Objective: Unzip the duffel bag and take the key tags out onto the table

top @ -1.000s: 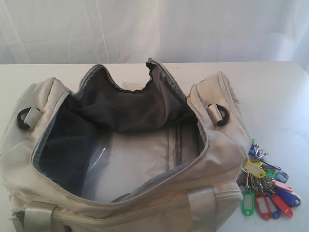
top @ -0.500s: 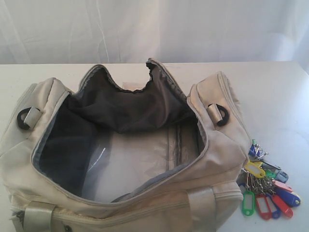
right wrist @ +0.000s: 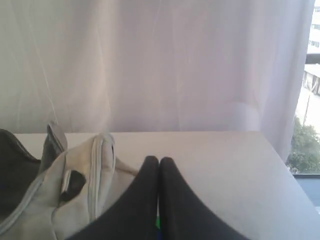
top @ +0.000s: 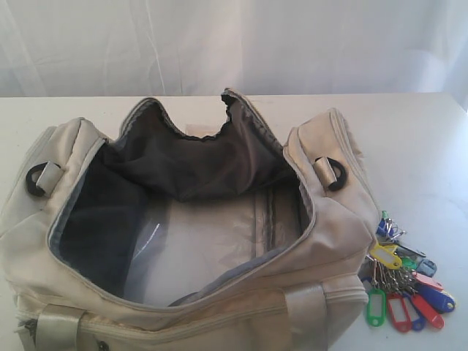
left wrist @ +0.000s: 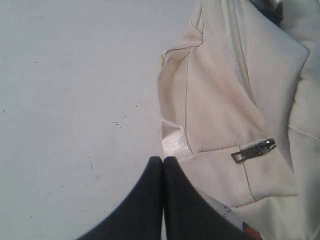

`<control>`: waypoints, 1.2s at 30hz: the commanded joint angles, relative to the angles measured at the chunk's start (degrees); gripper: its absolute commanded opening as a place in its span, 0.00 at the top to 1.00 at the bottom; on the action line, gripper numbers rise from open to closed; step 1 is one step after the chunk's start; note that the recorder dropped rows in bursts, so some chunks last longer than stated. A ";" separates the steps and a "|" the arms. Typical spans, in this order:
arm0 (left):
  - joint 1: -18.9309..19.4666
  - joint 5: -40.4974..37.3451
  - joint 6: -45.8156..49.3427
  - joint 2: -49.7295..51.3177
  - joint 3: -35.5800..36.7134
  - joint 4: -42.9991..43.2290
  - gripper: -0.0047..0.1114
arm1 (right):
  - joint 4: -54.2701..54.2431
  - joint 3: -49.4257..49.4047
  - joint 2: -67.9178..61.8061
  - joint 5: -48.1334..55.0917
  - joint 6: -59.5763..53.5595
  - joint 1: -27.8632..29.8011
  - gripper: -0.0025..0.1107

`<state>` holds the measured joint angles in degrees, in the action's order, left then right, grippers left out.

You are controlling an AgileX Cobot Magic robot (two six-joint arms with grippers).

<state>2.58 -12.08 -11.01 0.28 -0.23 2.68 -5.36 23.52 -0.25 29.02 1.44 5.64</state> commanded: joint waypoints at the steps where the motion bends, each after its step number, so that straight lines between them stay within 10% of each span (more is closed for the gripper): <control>1: -0.35 0.18 -0.36 -0.28 0.23 -0.04 0.96 | 0.90 -10.85 0.25 -5.65 0.96 0.16 0.98; 5: -0.35 0.18 -0.36 -0.28 0.23 -0.04 0.96 | 0.90 -23.52 0.25 -6.16 1.48 0.16 0.98; 36: -0.35 0.18 -0.36 -0.28 0.23 -0.04 0.96 | 8.78 -23.52 0.25 -9.70 1.78 0.16 0.98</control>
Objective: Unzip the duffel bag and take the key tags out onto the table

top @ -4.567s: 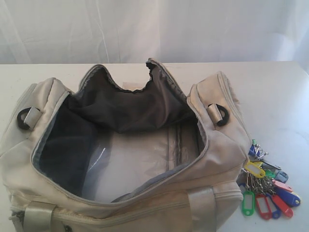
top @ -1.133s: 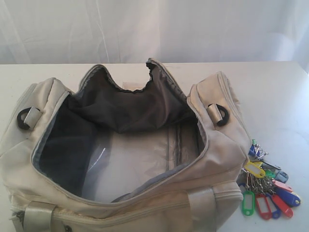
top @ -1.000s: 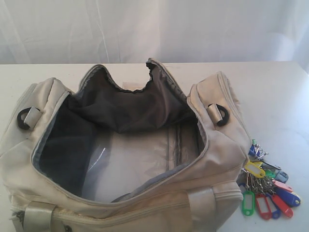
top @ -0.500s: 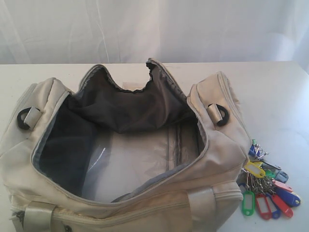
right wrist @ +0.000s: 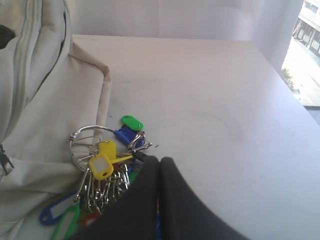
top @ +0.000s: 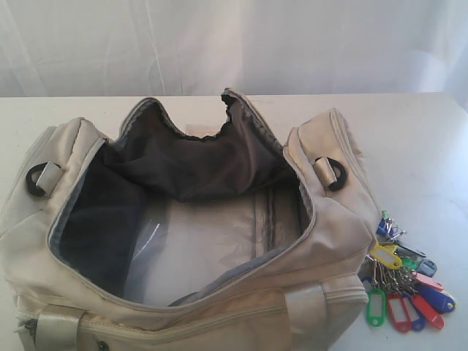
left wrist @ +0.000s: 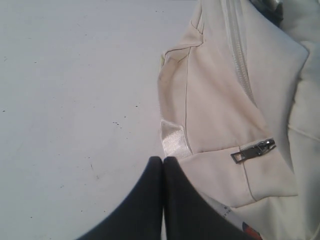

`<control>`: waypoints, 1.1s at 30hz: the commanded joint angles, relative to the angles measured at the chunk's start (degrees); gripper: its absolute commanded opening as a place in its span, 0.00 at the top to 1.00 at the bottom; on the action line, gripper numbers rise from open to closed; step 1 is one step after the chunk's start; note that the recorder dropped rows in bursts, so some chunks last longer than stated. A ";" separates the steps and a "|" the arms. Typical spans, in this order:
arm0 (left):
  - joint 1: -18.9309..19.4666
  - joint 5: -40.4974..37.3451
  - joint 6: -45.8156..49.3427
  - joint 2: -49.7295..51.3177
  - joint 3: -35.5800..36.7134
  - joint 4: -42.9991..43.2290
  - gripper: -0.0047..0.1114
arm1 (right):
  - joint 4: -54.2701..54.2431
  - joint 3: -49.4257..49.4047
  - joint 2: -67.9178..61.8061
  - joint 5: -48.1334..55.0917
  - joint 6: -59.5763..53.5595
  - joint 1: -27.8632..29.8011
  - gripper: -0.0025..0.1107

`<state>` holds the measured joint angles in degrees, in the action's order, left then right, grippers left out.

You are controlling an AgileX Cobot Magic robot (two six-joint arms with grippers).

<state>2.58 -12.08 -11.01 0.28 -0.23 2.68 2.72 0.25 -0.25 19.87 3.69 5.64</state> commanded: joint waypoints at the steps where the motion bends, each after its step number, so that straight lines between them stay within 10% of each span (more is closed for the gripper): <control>1: -0.35 0.18 -0.36 -0.28 0.23 -0.04 0.96 | 0.71 -0.25 0.25 -0.55 -0.47 0.16 0.98; 33: -0.35 0.18 -0.36 -0.28 0.23 -0.04 0.96 | -0.15 -0.25 0.25 -0.66 -0.47 0.06 0.98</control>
